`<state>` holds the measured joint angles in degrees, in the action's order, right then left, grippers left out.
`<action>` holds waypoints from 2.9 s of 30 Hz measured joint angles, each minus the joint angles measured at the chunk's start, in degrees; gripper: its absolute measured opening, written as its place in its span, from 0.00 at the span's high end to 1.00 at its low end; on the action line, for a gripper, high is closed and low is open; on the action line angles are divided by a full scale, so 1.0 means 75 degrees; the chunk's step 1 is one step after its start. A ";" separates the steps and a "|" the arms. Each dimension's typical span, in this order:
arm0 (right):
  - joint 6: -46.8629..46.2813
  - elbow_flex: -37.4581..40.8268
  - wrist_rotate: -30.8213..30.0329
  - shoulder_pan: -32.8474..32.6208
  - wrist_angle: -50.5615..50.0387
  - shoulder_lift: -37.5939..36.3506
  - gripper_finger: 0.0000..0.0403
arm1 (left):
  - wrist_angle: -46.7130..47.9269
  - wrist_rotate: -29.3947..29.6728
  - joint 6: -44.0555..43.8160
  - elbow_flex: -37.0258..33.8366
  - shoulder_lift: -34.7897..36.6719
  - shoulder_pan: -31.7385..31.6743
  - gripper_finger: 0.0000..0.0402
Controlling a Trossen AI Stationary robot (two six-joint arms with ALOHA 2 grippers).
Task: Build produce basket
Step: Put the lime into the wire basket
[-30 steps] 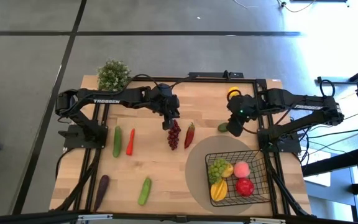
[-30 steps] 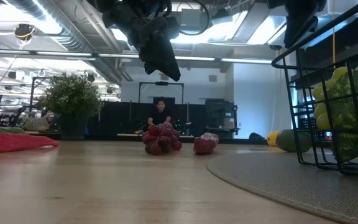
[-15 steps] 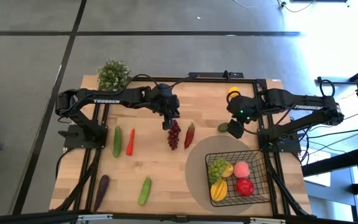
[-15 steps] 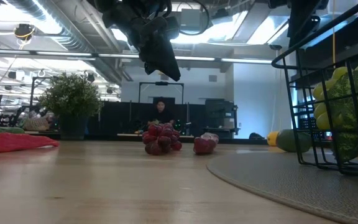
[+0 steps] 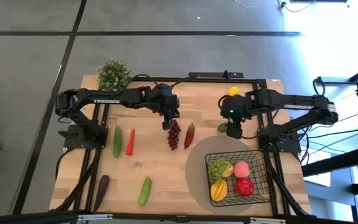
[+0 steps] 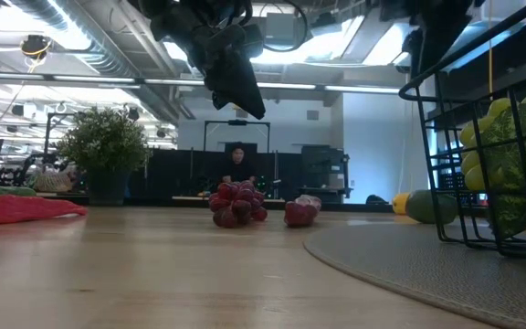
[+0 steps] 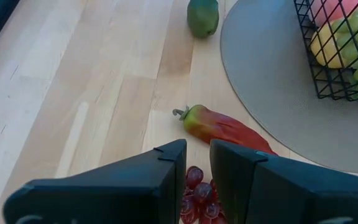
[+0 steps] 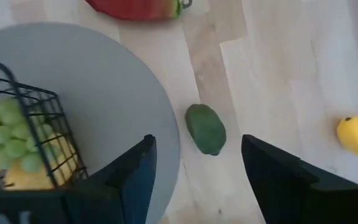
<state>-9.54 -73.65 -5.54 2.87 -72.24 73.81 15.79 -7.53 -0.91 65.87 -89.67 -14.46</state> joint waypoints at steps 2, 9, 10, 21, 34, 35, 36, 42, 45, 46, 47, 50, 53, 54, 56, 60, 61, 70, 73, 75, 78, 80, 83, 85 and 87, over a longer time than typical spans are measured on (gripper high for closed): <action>0.0023 0.0000 0.0005 0.0140 -0.0018 0.0319 0.44 | 0.0000 0.0000 0.0000 0.0000 0.0000 0.0000 0.85; 0.0264 0.0000 0.0195 0.0638 -0.0055 0.1270 0.44 | 0.0000 0.0001 0.0001 0.0000 0.0000 0.0000 0.85; 0.0369 0.0000 0.0311 0.0703 -0.0066 0.1370 0.44 | 0.0000 0.0000 0.0000 0.0000 0.0000 0.0000 0.85; 0.1546 0.0000 0.1064 0.1044 -0.0493 0.2183 0.44 | -0.0001 0.0000 0.0000 0.0000 0.0000 0.0000 0.85; 0.1939 0.0000 0.1241 0.1248 -0.0446 0.2315 0.44 | -0.0113 0.0877 -0.0240 0.0000 -0.0003 -0.0001 0.85; 0.1941 0.0003 0.1240 0.1278 -0.0446 0.2315 0.44 | -0.0118 0.0915 -0.0244 0.0000 -0.0003 -0.0006 0.85; 0.1946 0.0039 0.1241 0.1319 -0.0434 0.2303 0.44 | -0.0125 0.0922 -0.0245 0.0000 -0.0003 -0.0012 0.85; 0.1741 0.1196 0.1593 0.1461 -0.0391 0.1568 0.44 | -0.0114 0.0920 -0.0253 0.0000 -0.0003 -0.0038 0.85; 0.1500 0.1818 0.1859 0.1450 0.0329 0.1047 0.44 | -0.0117 0.0920 -0.0251 0.0000 -0.0003 -0.0035 0.85; 0.1492 0.1944 0.1942 0.1449 0.0613 0.0906 0.44 | -0.0117 0.0919 -0.0251 0.0000 -0.0003 -0.0035 0.85; 0.1500 0.2035 0.1948 0.1450 0.0899 0.0784 0.44 | -0.0117 0.0918 -0.0253 0.0000 -0.0003 -0.0035 0.85; 0.1506 0.2291 0.1823 0.1454 0.1637 0.0542 0.44 | -0.0117 0.0920 -0.0254 0.0000 -0.0003 -0.0038 0.85; 0.1497 0.2561 0.1489 0.1452 0.2122 0.0497 0.44 | -0.0117 0.0918 -0.0254 0.0000 -0.0003 -0.0035 0.85; 0.1532 0.2673 0.1456 0.1452 0.2338 0.0501 0.44 | -0.0117 0.0918 -0.0254 0.0000 -0.0003 -0.0035 0.85; 0.1679 0.2942 0.1431 0.1452 0.2696 0.0550 0.44 | -0.0119 0.0918 -0.0254 0.0000 -0.0003 -0.0037 0.85; 0.1893 0.3397 0.1312 0.1452 0.3203 0.0651 0.44 | -0.0117 0.0915 -0.0254 0.0000 -0.0003 -0.0035 0.85; 0.1906 0.3460 0.1156 0.1449 0.3293 0.0685 0.44 | -0.0118 0.0916 -0.0254 0.0000 -0.0003 -0.0035 0.85; 0.1980 0.3491 0.0908 0.1591 0.3206 0.1092 0.44 | -0.0117 0.0915 -0.0254 0.0000 -0.0003 -0.0035 0.85; 0.2253 0.3491 0.0846 0.1674 0.3220 0.1305 0.44 | -0.0117 0.0914 -0.0254 0.0000 -0.0003 -0.0035 0.85; 0.2415 0.3490 0.0812 0.1755 0.3262 0.1449 0.44 | -0.0119 0.0915 -0.0254 0.0000 -0.0003 -0.0035 0.85; 0.2514 0.3462 0.0868 0.1877 0.3321 0.1617 0.43 | -0.0117 0.0909 -0.0254 0.0000 -0.0003 -0.0032 0.85; 0.2514 0.3459 0.0895 0.1938 0.3382 0.1675 0.43 | -0.0119 0.0910 -0.0254 0.0000 -0.0003 -0.0021 0.85; 0.2535 0.3462 0.0886 0.2002 0.3506 0.1683 0.43 | -0.0117 0.0907 -0.0254 0.0000 -0.0003 -0.0020 0.85; 0.2538 0.3465 0.0939 0.2053 0.3529 0.1683 0.43 | -0.0117 0.0909 -0.0254 0.0000 -0.0003 -0.0020 0.85; 0.2538 0.3468 0.0964 0.2087 0.3548 0.1688 0.43 | -0.0117 0.0909 -0.0254 0.0000 -0.0003 -0.0020 0.85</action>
<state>9.50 -47.64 1.69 18.52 -45.63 86.48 14.92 -0.71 -2.81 65.87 -89.69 -14.61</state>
